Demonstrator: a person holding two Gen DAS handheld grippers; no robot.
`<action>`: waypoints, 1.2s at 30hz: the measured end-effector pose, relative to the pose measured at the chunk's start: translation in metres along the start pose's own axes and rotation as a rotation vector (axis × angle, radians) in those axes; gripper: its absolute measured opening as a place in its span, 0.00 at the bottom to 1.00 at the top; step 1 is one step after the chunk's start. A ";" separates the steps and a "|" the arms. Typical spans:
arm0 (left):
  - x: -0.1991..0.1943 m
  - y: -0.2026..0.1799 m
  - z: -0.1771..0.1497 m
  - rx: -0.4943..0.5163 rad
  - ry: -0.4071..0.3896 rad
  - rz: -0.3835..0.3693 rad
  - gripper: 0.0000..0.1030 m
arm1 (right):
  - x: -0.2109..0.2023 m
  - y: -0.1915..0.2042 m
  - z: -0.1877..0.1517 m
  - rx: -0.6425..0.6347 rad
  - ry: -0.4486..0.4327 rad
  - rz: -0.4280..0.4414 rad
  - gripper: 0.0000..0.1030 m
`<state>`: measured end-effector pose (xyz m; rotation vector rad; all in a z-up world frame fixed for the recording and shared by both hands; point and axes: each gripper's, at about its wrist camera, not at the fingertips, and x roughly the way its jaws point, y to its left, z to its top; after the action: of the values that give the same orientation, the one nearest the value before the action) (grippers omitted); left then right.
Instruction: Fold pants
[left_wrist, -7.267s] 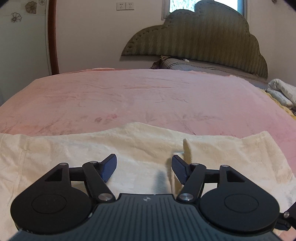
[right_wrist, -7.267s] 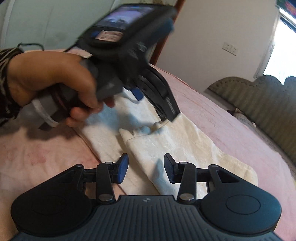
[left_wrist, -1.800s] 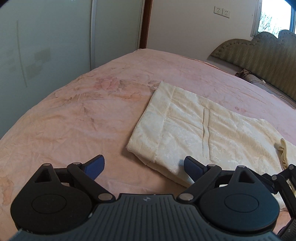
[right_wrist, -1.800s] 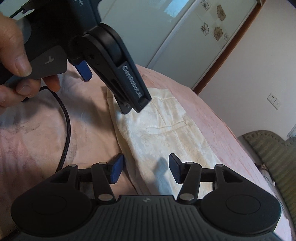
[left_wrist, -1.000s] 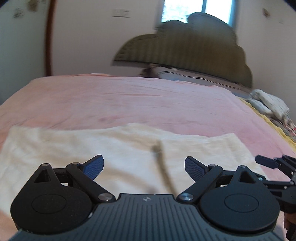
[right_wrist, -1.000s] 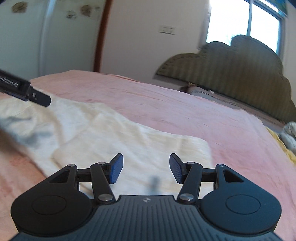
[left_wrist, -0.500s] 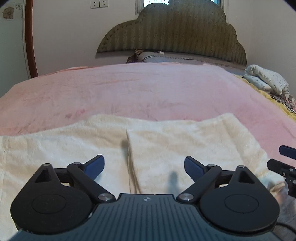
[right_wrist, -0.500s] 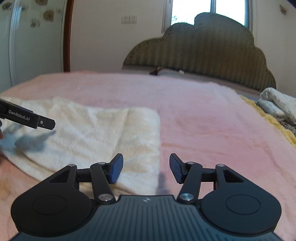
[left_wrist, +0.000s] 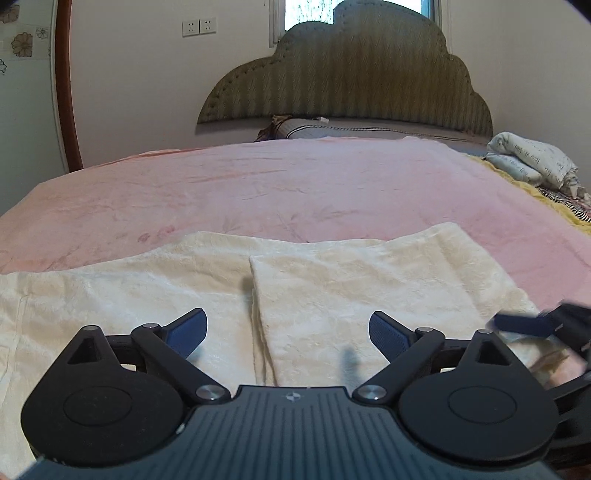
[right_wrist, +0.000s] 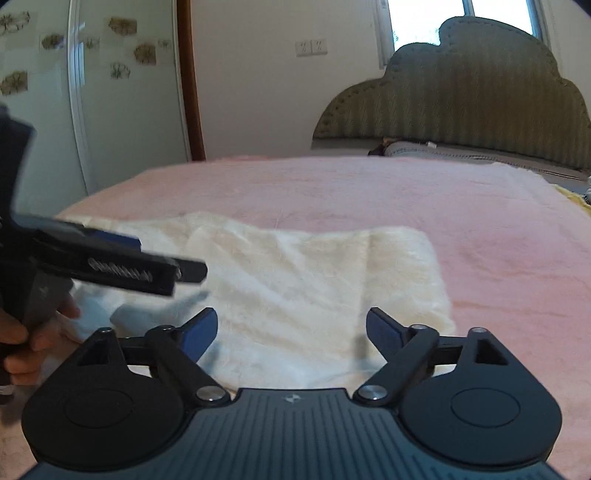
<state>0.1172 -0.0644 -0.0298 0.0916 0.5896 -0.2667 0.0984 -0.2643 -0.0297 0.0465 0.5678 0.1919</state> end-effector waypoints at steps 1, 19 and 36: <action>-0.001 -0.002 -0.001 0.004 0.004 -0.001 0.94 | 0.009 0.001 -0.004 -0.011 0.048 0.004 0.88; -0.014 -0.008 -0.010 0.026 0.003 -0.023 0.94 | 0.012 -0.005 -0.011 0.032 0.083 -0.011 1.00; -0.026 0.014 -0.007 -0.033 -0.011 -0.023 0.94 | 0.014 -0.006 -0.011 0.033 0.083 -0.011 1.00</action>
<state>0.0970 -0.0443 -0.0209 0.0518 0.5844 -0.2799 0.1044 -0.2673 -0.0470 0.0680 0.6535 0.1746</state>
